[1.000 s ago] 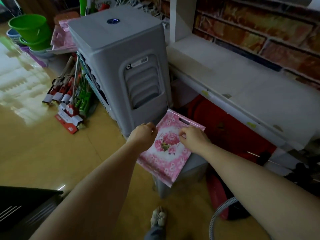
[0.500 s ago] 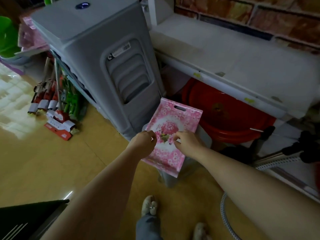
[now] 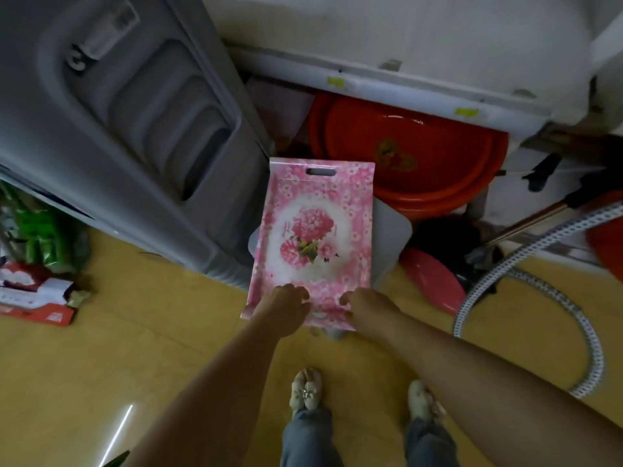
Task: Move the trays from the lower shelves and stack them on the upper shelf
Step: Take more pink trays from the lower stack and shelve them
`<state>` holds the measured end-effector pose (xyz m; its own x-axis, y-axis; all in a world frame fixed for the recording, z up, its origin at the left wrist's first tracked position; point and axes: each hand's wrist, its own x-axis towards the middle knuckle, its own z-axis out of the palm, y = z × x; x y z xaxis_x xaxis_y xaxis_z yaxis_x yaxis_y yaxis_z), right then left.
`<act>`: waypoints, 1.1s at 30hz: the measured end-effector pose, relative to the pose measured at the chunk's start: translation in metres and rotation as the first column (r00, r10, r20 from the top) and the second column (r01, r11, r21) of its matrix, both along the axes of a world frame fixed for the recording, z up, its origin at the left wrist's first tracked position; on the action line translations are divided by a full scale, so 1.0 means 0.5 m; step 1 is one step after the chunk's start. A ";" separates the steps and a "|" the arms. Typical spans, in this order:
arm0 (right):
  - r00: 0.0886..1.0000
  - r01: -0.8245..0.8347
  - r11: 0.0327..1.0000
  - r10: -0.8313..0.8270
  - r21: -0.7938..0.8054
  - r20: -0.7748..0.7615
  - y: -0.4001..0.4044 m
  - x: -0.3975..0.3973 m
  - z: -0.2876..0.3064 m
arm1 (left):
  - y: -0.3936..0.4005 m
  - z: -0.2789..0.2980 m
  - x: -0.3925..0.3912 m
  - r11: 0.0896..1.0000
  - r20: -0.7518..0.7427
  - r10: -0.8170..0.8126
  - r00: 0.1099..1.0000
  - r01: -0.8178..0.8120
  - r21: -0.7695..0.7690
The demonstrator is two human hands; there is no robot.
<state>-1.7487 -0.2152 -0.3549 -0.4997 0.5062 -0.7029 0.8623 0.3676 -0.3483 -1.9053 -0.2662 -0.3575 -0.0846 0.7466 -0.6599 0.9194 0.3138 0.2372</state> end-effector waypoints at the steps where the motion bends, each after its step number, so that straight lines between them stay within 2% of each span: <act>1: 1.000 0.004 1.000 -0.004 -0.011 0.009 -0.006 -0.007 -0.020 | -0.002 -0.013 -0.003 1.000 -0.002 -0.027 1.000 0.027 -0.015; 8: 0.999 -0.043 0.999 0.044 -0.018 0.027 -0.037 -0.036 -0.087 | -0.007 -0.086 -0.012 0.988 0.010 -0.131 0.991 0.131 -0.084; 13: 0.998 -0.048 0.999 0.047 0.020 0.030 -0.042 -0.045 -0.100 | -0.004 -0.104 -0.019 0.987 0.043 -0.151 0.988 0.153 -0.040; 19: 0.983 -0.172 0.984 0.168 0.055 0.076 -0.046 -0.057 -0.120 | 0.002 -0.111 -0.034 0.967 0.035 -0.248 0.968 0.250 -0.045; 33: 0.987 -0.143 0.990 0.142 0.004 0.074 -0.038 -0.068 -0.093 | 0.000 -0.089 -0.024 0.951 0.029 -0.308 0.951 0.308 -0.009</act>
